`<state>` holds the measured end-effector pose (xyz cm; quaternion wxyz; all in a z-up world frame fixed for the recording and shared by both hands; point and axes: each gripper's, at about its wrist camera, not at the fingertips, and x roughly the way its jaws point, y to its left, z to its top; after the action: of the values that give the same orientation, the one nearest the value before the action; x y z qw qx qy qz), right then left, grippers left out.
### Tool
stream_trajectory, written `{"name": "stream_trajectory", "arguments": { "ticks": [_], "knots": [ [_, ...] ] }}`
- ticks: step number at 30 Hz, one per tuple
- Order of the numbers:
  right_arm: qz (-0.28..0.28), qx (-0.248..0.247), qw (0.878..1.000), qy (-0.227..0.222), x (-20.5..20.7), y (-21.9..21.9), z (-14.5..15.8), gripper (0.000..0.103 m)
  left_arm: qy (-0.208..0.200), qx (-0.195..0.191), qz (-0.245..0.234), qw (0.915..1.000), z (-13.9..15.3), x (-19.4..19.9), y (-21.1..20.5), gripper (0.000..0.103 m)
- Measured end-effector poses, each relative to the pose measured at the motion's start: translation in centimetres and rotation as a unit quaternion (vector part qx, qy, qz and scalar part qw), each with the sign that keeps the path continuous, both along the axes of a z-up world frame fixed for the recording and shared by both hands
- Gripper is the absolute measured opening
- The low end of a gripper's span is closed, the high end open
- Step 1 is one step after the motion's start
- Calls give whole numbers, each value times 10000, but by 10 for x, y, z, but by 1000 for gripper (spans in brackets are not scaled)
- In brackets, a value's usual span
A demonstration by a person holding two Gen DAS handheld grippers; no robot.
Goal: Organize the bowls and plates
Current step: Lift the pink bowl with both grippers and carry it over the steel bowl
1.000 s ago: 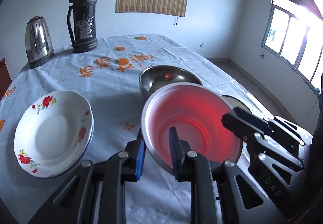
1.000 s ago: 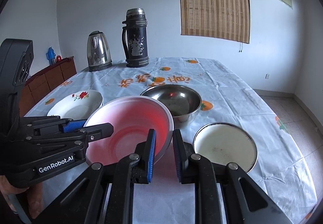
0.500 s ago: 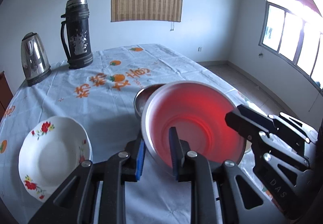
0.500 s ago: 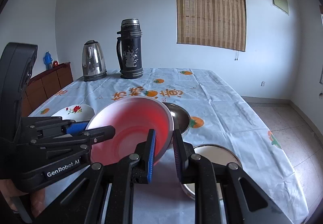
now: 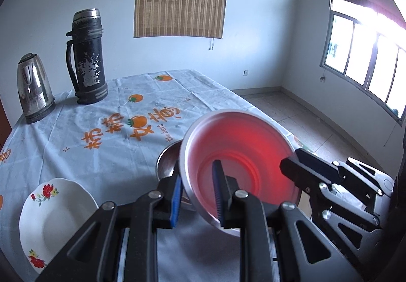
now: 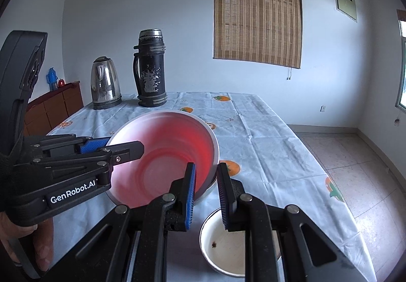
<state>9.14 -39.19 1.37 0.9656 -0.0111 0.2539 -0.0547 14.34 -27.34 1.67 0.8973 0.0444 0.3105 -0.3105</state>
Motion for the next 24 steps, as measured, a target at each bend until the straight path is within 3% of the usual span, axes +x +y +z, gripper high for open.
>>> {"name": "stream_trajectory", "arguments": {
  "ticks": [16, 24],
  "knots": [
    [-88, -78, 9999, 79, 37, -9, 6, 19, 175, -173, 159, 9996, 8, 37, -12, 20],
    [-97, -25, 9994, 344, 57, -13, -5, 19, 444, -121, 194, 9988, -10, 56, -17, 20]
  ]
}}
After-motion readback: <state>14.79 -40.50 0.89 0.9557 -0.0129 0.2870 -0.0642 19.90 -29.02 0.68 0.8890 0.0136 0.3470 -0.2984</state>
